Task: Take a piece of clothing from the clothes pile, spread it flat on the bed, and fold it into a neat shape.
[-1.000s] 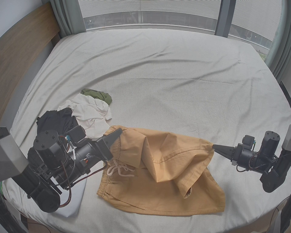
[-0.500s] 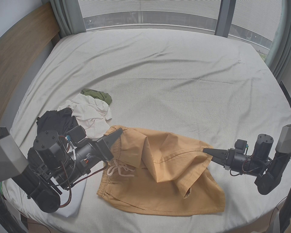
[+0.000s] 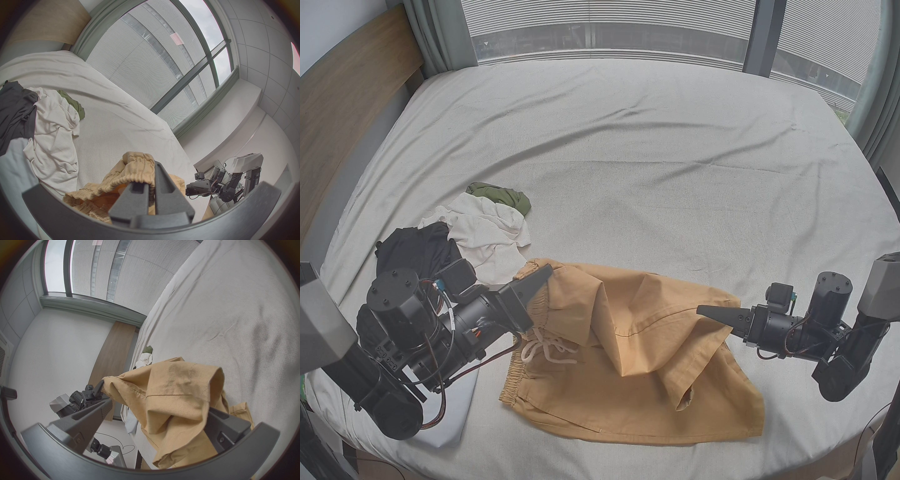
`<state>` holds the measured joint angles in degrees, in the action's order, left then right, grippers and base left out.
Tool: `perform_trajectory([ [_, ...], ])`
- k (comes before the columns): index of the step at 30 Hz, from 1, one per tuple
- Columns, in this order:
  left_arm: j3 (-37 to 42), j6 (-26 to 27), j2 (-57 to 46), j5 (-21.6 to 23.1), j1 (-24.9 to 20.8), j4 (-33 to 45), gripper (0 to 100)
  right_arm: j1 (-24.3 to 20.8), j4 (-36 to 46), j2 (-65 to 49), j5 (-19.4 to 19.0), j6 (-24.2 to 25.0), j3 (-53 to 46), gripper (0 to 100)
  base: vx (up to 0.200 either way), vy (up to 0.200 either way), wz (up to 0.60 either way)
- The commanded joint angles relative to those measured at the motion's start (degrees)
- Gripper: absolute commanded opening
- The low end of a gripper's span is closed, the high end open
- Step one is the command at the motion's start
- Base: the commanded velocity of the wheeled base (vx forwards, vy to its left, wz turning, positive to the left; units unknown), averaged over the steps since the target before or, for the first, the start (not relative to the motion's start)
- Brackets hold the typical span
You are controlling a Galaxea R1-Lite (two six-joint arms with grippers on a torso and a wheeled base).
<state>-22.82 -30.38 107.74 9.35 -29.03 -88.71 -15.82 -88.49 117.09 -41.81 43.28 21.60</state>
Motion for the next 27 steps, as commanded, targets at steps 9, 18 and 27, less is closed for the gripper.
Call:
perform_trajectory([
  [9,0.23,-0.03,-1.22,-0.12,-0.15,-0.06,0,-0.61,0.16,-6.7,-0.02,0.32,0.99,100,0.0,0.0,0.0],
  [18,0.41,-0.12,-1.57,-0.74,-1.56,-0.06,0,-0.61,0.25,-1.51,0.15,-0.39,3.71,100,0.0,0.0,0.0],
  [27,0.67,-0.12,-2.71,-0.91,-1.56,-0.06,0,-0.96,0.25,-0.2,0.15,-0.39,4.24,0,0.0,0.0,0.0],
])
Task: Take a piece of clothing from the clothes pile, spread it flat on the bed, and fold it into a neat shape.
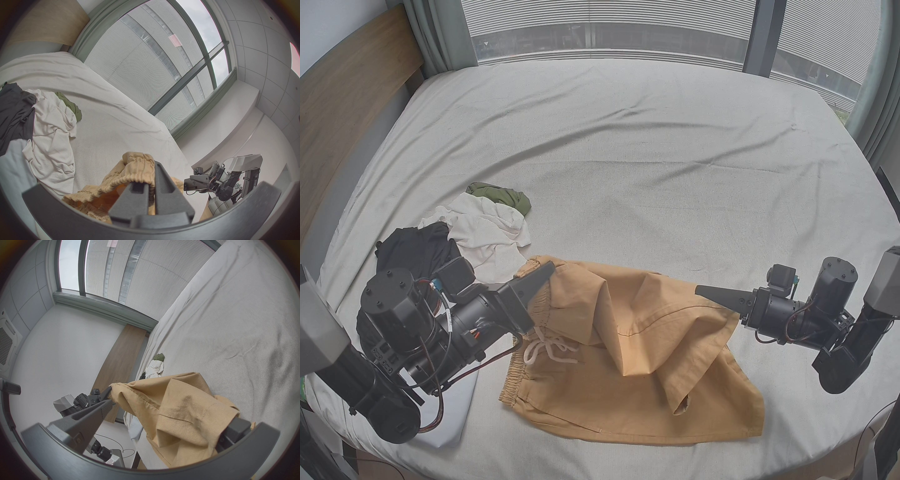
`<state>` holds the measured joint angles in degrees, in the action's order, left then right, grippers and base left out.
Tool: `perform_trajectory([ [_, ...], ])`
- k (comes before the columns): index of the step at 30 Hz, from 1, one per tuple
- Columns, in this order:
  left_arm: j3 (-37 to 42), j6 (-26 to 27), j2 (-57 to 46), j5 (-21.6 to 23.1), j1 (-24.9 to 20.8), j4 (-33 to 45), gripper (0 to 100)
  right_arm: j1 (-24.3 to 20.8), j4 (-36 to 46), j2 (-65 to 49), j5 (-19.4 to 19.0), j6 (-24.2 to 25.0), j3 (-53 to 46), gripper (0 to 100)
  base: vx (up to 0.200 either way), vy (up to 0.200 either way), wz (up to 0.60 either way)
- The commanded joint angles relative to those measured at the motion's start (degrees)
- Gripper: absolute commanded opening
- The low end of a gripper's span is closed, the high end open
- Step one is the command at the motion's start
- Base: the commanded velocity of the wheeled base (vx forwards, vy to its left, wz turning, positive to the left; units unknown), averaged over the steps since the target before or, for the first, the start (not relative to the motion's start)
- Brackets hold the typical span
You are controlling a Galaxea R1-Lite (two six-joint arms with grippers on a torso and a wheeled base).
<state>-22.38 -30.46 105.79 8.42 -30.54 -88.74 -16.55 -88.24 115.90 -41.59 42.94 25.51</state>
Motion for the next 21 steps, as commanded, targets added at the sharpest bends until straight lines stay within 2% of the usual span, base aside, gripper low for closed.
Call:
perform_trajectory([
  [1,0.41,-0.03,-0.85,0.01,-0.05,-0.03,0,-0.23,-0.01,1.0,-0.07,-0.04,0.41,0,0.0,0.0,0.0],
  [10,-0.12,-0.12,-1.2,0.01,0.04,-0.03,0,0.12,-0.18,1.7,-0.07,-0.4,-0.82,0,0.0,0.0,0.0],
  [16,-5.13,-0.21,-1.82,1.16,0.92,-0.03,0,1.0,-0.09,-2.87,-0.24,-1.89,-3.54,0,0.0,0.0,0.0],
  [20,-5.04,-0.03,-3.92,7.92,2.85,0.05,0,1.26,-0.01,-7.79,-0.24,-1.71,-3.89,0,0.0,0.0,0.0],
  [21,-4.95,-0.03,-4.01,8.19,2.94,0.05,0,1.26,-0.01,-7.97,-0.24,-1.71,-3.89,0,0.0,0.0,0.0],
])
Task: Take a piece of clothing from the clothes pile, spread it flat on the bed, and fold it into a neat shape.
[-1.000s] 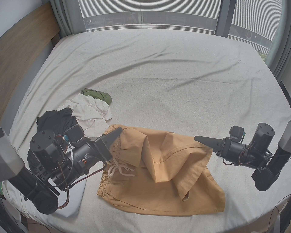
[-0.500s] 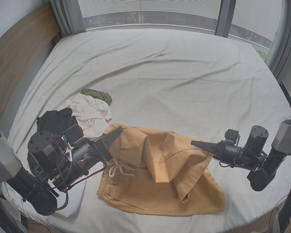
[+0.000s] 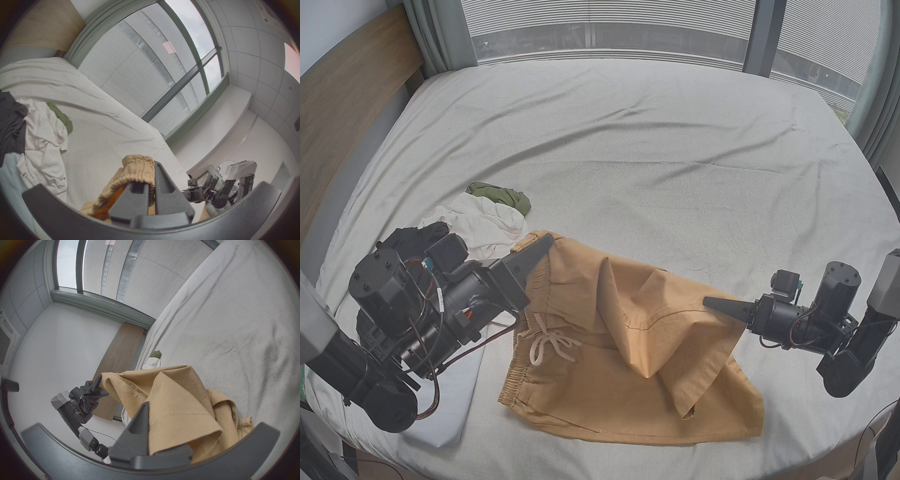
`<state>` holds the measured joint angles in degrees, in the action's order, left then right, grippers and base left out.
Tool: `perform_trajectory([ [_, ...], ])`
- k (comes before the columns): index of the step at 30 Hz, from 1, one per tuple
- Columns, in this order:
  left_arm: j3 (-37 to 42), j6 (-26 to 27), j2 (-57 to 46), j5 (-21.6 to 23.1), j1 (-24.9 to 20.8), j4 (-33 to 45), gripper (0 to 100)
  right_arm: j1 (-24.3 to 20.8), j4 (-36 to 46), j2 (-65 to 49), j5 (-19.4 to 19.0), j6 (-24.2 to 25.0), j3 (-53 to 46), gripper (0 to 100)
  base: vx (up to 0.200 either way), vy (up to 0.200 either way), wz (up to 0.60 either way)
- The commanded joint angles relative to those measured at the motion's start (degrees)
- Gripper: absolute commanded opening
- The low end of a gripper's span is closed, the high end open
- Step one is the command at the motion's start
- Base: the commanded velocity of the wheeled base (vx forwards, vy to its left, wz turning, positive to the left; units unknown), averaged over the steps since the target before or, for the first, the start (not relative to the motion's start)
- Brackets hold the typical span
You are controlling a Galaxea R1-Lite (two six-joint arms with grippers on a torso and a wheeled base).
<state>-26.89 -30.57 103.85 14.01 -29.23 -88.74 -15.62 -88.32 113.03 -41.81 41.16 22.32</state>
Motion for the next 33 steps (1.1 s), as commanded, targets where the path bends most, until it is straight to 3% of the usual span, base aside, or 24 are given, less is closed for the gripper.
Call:
perform_trajectory([
  [1,0.88,0.16,-2.78,4.98,2.87,0.05,0,0.32,0.08,-7.12,-0.02,0.42,-0.96,0,0.0,0.0,0.0],
  [13,3.95,0.34,-1.55,6.03,5.94,-0.03,0,5.86,0.08,-11.87,-0.64,3.67,-0.61,0,0.0,0.0,0.0],
  [27,1.93,-0.01,-0.23,6.03,7.88,-0.03,0,7.44,0.17,-11.08,-0.64,3.76,1.15,0,0.0,0.0,0.0],
  [33,5.97,-0.01,-1.72,7.26,8.23,0.05,0,8.41,0.08,-11.34,-0.64,4.55,1.85,0,0.0,0.0,0.0],
])
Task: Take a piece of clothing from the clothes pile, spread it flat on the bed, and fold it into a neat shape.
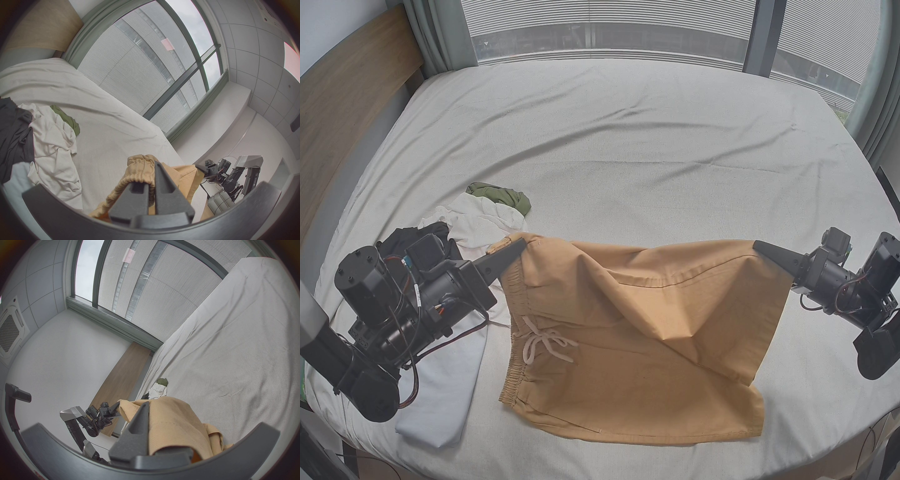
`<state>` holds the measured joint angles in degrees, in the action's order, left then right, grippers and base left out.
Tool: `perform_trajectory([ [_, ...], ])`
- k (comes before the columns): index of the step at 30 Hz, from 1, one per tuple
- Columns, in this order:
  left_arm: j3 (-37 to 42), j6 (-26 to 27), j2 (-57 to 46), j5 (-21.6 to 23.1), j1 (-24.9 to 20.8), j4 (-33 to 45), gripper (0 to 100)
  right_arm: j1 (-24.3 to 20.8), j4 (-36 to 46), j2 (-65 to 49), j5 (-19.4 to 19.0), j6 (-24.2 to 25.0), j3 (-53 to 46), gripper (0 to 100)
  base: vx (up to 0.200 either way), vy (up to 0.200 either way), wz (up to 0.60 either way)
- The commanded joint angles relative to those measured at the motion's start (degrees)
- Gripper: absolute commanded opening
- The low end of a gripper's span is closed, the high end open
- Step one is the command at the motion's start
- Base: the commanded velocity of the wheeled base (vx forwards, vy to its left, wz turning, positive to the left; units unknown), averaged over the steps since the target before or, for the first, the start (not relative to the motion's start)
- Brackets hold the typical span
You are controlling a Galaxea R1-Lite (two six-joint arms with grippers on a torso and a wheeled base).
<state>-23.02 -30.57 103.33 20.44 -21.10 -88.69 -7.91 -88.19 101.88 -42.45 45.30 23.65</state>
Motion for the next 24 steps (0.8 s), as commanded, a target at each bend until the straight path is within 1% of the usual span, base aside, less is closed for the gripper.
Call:
perform_trajectory([
  [1,2.1,0.08,-1.37,1.09,0.18,0.0,0,0.79,-0.06,-0.28,0.0,0.49,0.52,0,0.0,0.0,0.0],
  [8,1.31,0.08,-1.46,1.88,1.77,-0.08,0,2.64,-0.06,-0.45,0.0,1.19,1.66,0,0.0,0.0,0.0],
  [12,1.48,0.08,-1.55,3.9,3.52,-0.08,0,3.43,-0.06,-0.63,0.0,1.98,2.1,0,0.0,0.0,0.0],
  [18,1.83,-0.1,-3.22,4.43,4.14,-0.08,0,4.04,-0.06,-0.71,0.0,2.07,2.72,0,0.0,0.0,0.0],
  [20,1.92,-0.1,-3.75,5.22,4.4,-0.08,0,4.31,-0.06,-1.07,0.0,2.16,3.07,0,0.0,0.0,0.0],
  [24,2.89,-0.1,-5.07,6.71,4.4,-0.08,0,5.19,-0.06,-3.35,-0.09,3.92,3.68,0,0.0,0.0,0.0],
])
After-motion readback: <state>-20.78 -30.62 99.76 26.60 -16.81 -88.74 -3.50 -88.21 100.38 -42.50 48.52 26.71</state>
